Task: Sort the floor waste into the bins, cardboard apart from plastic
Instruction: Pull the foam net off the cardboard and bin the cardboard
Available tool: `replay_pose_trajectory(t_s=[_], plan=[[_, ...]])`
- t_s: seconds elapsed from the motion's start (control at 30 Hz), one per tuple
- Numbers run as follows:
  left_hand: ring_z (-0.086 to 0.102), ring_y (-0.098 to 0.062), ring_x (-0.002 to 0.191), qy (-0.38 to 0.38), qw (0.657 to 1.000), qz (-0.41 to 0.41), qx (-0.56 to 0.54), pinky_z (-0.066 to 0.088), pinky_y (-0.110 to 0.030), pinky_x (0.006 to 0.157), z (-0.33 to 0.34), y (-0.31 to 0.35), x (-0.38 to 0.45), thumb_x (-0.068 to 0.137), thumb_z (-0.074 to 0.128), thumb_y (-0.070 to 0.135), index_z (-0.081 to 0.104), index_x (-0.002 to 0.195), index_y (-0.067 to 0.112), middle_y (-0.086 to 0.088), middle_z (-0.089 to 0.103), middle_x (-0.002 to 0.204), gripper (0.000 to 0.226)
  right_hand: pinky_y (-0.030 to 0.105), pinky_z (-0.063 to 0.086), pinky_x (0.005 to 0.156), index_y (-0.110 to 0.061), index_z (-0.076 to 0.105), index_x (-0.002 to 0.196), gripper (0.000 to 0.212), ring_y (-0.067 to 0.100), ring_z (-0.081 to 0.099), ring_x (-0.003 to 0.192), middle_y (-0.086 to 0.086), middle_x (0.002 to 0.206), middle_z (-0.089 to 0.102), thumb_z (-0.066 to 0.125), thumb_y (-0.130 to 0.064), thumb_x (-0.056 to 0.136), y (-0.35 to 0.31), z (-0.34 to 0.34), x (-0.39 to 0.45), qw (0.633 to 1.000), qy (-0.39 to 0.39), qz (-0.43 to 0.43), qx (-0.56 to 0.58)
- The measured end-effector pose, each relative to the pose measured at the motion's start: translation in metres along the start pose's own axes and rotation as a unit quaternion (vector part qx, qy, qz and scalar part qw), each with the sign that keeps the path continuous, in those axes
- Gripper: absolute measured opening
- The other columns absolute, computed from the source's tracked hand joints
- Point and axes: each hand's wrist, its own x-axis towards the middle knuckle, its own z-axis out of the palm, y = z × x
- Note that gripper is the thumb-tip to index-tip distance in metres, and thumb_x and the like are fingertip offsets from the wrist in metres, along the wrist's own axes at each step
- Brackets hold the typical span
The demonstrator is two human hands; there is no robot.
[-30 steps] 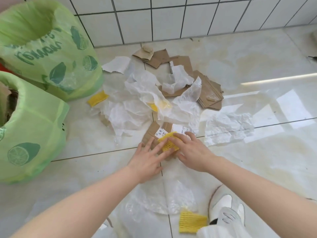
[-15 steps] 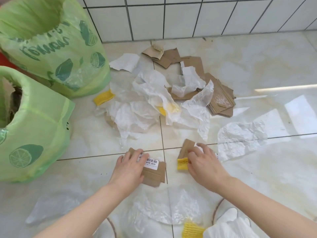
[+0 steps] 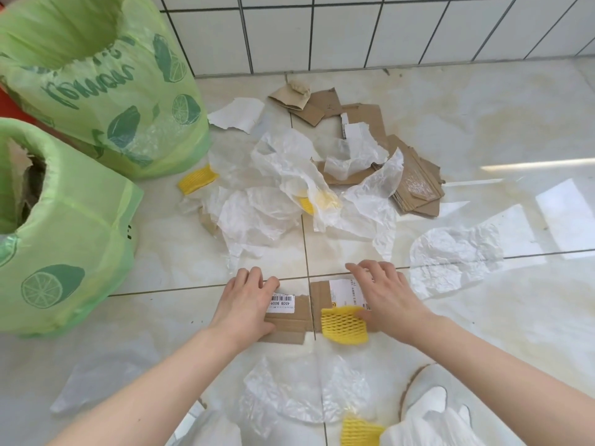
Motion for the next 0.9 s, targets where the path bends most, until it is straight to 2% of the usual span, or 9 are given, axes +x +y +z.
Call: replay_pose_trajectory(t_s=[0.1, 0.2, 0.27, 0.33, 0.37, 0.47, 0.63, 0.8, 0.9], plan=[[0.037, -0.021, 0.107, -0.011, 1.000, -0.007, -0.026, 0.036, -0.029, 0.092, 0.002, -0.002, -0.004, 0.070, 0.070, 0.044, 0.038, 0.128, 0.029, 0.002, 0.038, 0.115, 0.068, 0.040, 0.024, 0.110, -0.028, 0.009, 0.147, 0.088, 0.030, 0.019, 0.136, 0.003, 0.151, 0.013, 0.062, -0.050, 0.081, -0.004, 0.006, -0.005, 0.999, -0.025, -0.010, -0.022], [0.038, -0.020, 0.108, -0.013, 0.999, -0.009, -0.035, 0.036, -0.029, 0.093, 0.004, -0.003, -0.008, 0.070, 0.070, 0.047, 0.036, 0.129, 0.031, 0.004, 0.039, 0.116, 0.070, 0.052, 0.015, 0.113, -0.031, -0.004, 0.148, 0.113, 0.035, -0.001, 0.144, 0.009, 0.156, -0.008, 0.063, -0.070, 0.066, -0.009, 0.013, -0.010, 0.995, -0.084, 0.003, -0.056], [0.039, -0.019, 0.109, -0.011, 0.999, -0.009, -0.037, 0.036, -0.029, 0.093, 0.006, -0.003, -0.009, 0.070, 0.069, 0.048, 0.037, 0.128, 0.032, 0.006, 0.041, 0.117, 0.068, 0.056, 0.010, 0.112, -0.031, -0.008, 0.149, 0.120, 0.037, -0.009, 0.144, 0.009, 0.156, -0.016, 0.048, -0.085, 0.058, -0.014, 0.017, -0.013, 0.993, -0.109, 0.001, -0.054], [0.039, -0.019, 0.108, -0.007, 0.999, -0.011, -0.040, 0.035, -0.030, 0.093, 0.008, -0.004, -0.009, 0.070, 0.069, 0.049, 0.038, 0.127, 0.032, 0.006, 0.042, 0.117, 0.068, 0.054, 0.014, 0.112, -0.030, 0.007, 0.149, 0.116, 0.036, -0.002, 0.145, 0.008, 0.158, -0.007, 0.022, -0.093, 0.052, -0.018, 0.015, -0.013, 0.996, -0.086, 0.012, -0.012], [0.039, -0.019, 0.108, -0.006, 0.999, -0.011, -0.041, 0.035, -0.030, 0.093, 0.008, -0.005, -0.010, 0.070, 0.069, 0.049, 0.038, 0.127, 0.032, 0.006, 0.042, 0.117, 0.067, 0.051, 0.018, 0.111, -0.028, 0.018, 0.146, 0.108, 0.035, 0.008, 0.143, 0.007, 0.157, 0.004, 0.019, -0.091, 0.058, -0.018, 0.013, -0.013, 0.998, -0.060, 0.023, 0.009], [0.039, -0.019, 0.108, -0.004, 0.999, -0.013, -0.045, 0.035, -0.030, 0.092, 0.007, -0.005, -0.010, 0.069, 0.070, 0.050, 0.039, 0.124, 0.032, 0.006, 0.042, 0.116, 0.065, 0.041, 0.033, 0.099, -0.022, 0.034, 0.135, 0.068, 0.031, 0.037, 0.123, 0.004, 0.141, 0.031, 0.050, -0.062, 0.083, -0.016, 0.012, -0.012, 0.999, 0.001, 0.037, -0.018], [0.039, -0.019, 0.106, -0.001, 0.998, -0.013, -0.055, 0.035, -0.030, 0.091, 0.007, -0.005, -0.011, 0.069, 0.071, 0.049, 0.041, 0.119, 0.032, 0.006, 0.043, 0.114, 0.061, 0.039, 0.050, 0.075, -0.019, 0.030, 0.128, 0.065, 0.029, 0.057, 0.092, 0.005, 0.111, 0.046, 0.068, -0.044, 0.081, -0.025, 0.013, -0.015, 0.995, -0.064, 0.068, 0.026], [0.038, -0.019, 0.107, -0.002, 0.998, -0.016, -0.059, 0.034, -0.030, 0.093, 0.008, -0.006, -0.010, 0.069, 0.072, 0.050, 0.042, 0.119, 0.031, 0.006, 0.043, 0.114, 0.061, 0.039, 0.051, 0.074, -0.016, 0.036, 0.114, 0.047, 0.028, 0.060, 0.086, 0.006, 0.093, 0.058, 0.069, -0.023, 0.081, -0.039, 0.019, -0.012, 0.976, -0.086, 0.094, 0.178], [0.038, -0.020, 0.107, -0.001, 0.998, -0.015, -0.055, 0.034, -0.030, 0.094, 0.008, -0.006, -0.010, 0.070, 0.071, 0.049, 0.042, 0.119, 0.031, 0.006, 0.043, 0.115, 0.061, 0.036, 0.047, 0.080, -0.013, 0.039, 0.109, 0.043, 0.026, 0.053, 0.098, 0.005, 0.103, 0.053, 0.069, -0.023, 0.079, -0.040, 0.017, -0.007, 0.977, -0.089, 0.103, 0.165]])
